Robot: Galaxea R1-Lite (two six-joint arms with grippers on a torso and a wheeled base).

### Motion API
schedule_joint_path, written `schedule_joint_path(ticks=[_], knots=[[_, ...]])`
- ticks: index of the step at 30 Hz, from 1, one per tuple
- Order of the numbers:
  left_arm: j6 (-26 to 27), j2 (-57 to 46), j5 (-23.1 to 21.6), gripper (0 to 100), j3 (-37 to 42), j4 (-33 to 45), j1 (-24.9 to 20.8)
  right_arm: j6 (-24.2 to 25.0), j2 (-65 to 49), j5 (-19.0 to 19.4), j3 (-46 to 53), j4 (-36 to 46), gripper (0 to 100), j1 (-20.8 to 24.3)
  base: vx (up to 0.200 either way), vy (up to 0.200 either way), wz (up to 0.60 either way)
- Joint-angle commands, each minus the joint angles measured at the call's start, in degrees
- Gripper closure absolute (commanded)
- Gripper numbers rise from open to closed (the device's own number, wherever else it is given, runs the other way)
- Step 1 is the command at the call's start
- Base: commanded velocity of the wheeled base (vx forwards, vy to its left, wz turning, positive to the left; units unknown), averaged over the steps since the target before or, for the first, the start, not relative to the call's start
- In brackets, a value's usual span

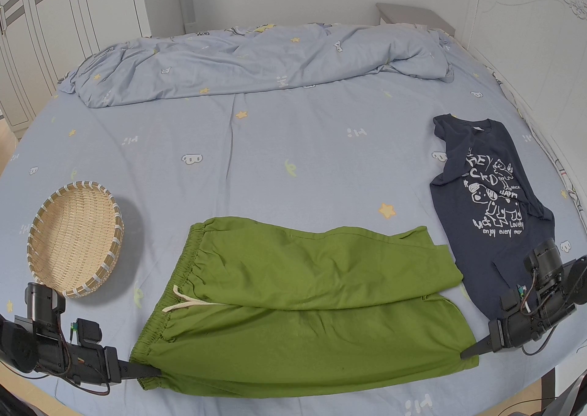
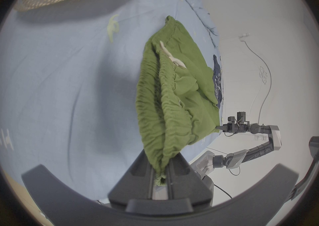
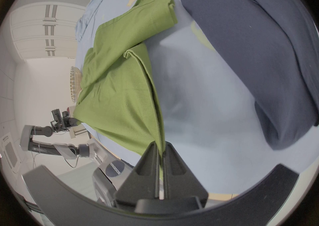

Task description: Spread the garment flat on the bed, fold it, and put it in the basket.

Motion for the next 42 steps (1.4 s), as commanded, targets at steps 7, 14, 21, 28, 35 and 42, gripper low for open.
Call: schedule_joint_path(ticks=[7,14,21,28,35,42], knots=[[9.6,-3.7,0.5,100,-0.1,10.0,4.3,0.0,-5.8,-1.0,10.2,-6.2,100,2.7,0.000,0.000,0.00],[12.3,-0.6,0.9,100,-0.1,10.7,7.9,3.1,-1.3,-1.0,13.3,-15.0,100,6.4,0.000,0.000,0.00],[12.4,0.9,1.0,100,0.0,10.7,7.5,3.8,1.0,-1.0,14.2,-18.0,100,6.0,0.000,0.000,0.00],[12.4,3.0,1.0,100,0.0,10.6,6.0,3.8,1.3,-1.0,14.8,-18.3,100,5.7,0.000,0.000,0.00],[12.4,4.5,1.0,100,0.0,10.6,5.3,3.8,2.8,-0.9,14.8,-18.9,100,6.0,0.000,0.000,0.00],[12.5,5.0,1.6,0,0.0,10.4,4.7,3.8,2.9,-0.9,14.9,-19.3,0,6.3,0.000,0.000,0.00]])
